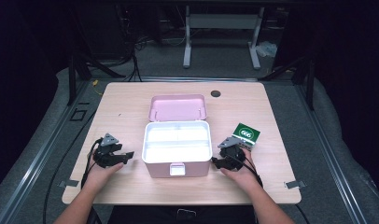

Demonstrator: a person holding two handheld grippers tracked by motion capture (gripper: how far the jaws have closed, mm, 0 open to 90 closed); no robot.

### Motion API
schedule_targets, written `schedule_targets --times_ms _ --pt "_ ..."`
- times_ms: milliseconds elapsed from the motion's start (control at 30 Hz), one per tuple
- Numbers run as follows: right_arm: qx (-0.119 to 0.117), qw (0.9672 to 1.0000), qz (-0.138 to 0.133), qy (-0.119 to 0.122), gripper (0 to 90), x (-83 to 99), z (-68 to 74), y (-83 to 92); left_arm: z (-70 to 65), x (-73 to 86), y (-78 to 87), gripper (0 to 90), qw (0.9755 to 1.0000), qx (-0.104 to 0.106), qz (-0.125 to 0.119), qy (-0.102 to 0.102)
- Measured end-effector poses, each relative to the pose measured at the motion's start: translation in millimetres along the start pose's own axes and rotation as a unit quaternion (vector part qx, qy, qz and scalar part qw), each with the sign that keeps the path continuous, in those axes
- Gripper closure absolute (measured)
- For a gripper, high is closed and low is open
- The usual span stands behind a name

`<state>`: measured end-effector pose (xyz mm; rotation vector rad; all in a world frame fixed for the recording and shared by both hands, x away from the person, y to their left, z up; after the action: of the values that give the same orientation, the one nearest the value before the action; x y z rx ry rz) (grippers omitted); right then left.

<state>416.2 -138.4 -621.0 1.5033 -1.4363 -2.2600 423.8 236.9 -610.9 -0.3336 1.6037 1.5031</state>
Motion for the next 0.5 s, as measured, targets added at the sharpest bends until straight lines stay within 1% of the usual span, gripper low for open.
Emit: schedule_targets --times_ms 100,167,200,267,300,367,400,433,500 --pt "0.003 0.9999 -0.013 0.003 44.9 -2.1 1.3 4.7 -3.2 -3.1 3.9 36.9 0.9999 0.010 -0.006 0.001" --pt "0.006 0.9997 -0.024 -0.001 45.4 -3.4 0.9 8.6 -3.8 -5.0 5.6 38.7 0.9997 0.022 -0.008 0.010" --pt "0.004 0.9995 -0.032 -0.001 46.0 -4.7 0.4 10.0 -4.1 -5.0 5.5 40.3 0.9994 0.029 -0.006 0.016" --pt "0.017 0.9991 -0.040 -0.002 46.1 -7.0 -3.4 14.4 -4.8 -3.1 5.0 40.8 0.9989 0.039 0.006 0.023" --pt "0.013 0.9987 -0.049 -0.003 46.4 -8.8 -4.6 15.7 -5.1 -2.3 5.0 41.1 0.9987 0.043 0.011 0.025" --pt "0.011 0.9984 -0.053 -0.018 48.5 -8.9 -6.5 18.5 -4.8 -2.1 6.1 41.9 0.9980 0.050 0.019 0.035" --pt "0.012 0.9984 -0.050 -0.022 48.9 -7.8 -7.0 19.8 -5.9 -3.2 7.0 42.1 0.9974 0.056 0.019 0.041" --pt "0.012 0.9986 -0.048 -0.021 48.8 -6.9 -7.1 20.8 -6.4 -4.1 8.4 42.6 0.9971 0.059 0.020 0.043" --pt "0.019 0.9985 -0.046 -0.021 48.8 -6.0 -6.5 23.1 -8.3 -7.4 12.1 44.9 0.9970 0.061 0.017 0.044"
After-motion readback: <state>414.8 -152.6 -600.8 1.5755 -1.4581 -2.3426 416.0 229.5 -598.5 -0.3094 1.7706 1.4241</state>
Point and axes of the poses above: each handheld gripper's, and its own axes: y roughly backward along the jaws, x roughly out of its underside, z roughly to its left, the point moved 9 cm from there along -y, roughly forward along the jaws, and after that the axes turned 12 degrees about -x, right-handed, at the moved point
